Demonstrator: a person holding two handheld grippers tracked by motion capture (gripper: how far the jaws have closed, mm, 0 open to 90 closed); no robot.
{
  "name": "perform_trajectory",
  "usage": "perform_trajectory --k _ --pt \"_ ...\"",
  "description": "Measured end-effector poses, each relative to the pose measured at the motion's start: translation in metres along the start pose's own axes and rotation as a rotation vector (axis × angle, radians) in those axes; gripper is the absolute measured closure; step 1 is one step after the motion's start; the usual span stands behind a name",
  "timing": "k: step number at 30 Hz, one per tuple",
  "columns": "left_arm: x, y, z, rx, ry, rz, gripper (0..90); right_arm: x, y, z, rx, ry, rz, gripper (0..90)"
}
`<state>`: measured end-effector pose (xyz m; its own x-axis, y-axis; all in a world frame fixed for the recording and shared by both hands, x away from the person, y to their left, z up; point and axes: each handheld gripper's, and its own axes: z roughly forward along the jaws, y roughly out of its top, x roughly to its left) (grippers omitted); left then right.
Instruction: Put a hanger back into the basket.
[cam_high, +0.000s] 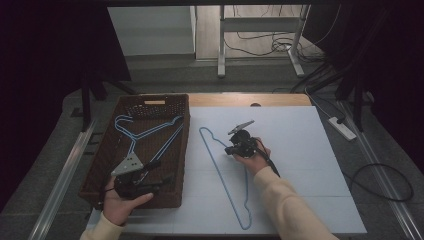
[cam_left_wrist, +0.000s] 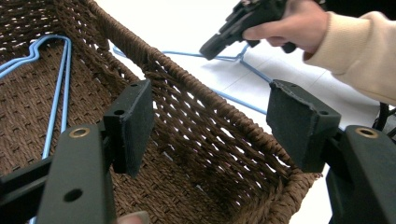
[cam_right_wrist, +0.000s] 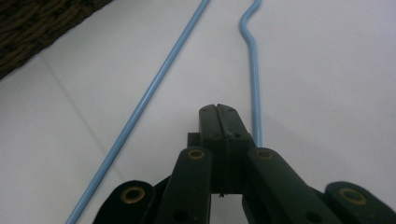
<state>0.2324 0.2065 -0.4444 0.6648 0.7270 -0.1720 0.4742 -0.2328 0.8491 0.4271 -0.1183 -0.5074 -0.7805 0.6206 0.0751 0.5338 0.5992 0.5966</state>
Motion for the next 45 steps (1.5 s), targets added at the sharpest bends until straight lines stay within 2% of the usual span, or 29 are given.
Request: perform_trajectory --k 3,6,7,10,12,17,25,29,34,38,45 --pt "0.000 0.000 0.000 0.001 -0.001 0.001 32.9 -0.006 0.005 0.011 0.015 -0.020 0.012 90.0" --pt "0.000 0.000 0.000 0.000 0.000 0.001 32.8 -0.009 0.004 0.015 0.016 -0.031 0.019 90.0" --pt "0.000 0.000 0.000 -0.001 0.000 0.001 32.9 -0.012 0.004 0.015 0.003 -0.037 0.038 90.0" --pt "0.001 0.000 0.000 0.000 0.000 0.000 32.9 -0.013 0.003 0.014 -0.003 -0.050 0.038 90.0" --pt "0.000 0.000 0.001 0.002 0.000 0.000 32.9 -0.015 0.002 0.013 -0.001 -0.077 0.028 90.0" --pt "0.000 0.000 0.001 0.003 0.000 0.002 32.9 -0.022 0.000 0.010 -0.003 -0.106 0.053 90.0" --pt "0.001 -0.001 0.001 0.003 0.002 0.000 32.9 -0.050 -0.013 -0.006 -0.002 -0.180 0.146 90.0" --pt "0.001 -0.001 0.000 0.001 0.003 0.001 32.9 -0.061 -0.020 -0.013 -0.004 -0.195 0.182 90.0" --pt "0.001 -0.001 0.002 0.004 0.004 -0.003 32.9 -0.071 -0.029 -0.022 -0.005 -0.214 0.213 90.0" --pt "0.000 0.000 0.000 0.000 0.005 0.002 32.9 -0.081 -0.042 -0.034 -0.010 -0.235 0.245 90.0" --pt "0.000 0.000 0.000 0.001 0.006 0.002 32.8 -0.088 -0.057 -0.047 -0.015 -0.249 0.272 90.0"
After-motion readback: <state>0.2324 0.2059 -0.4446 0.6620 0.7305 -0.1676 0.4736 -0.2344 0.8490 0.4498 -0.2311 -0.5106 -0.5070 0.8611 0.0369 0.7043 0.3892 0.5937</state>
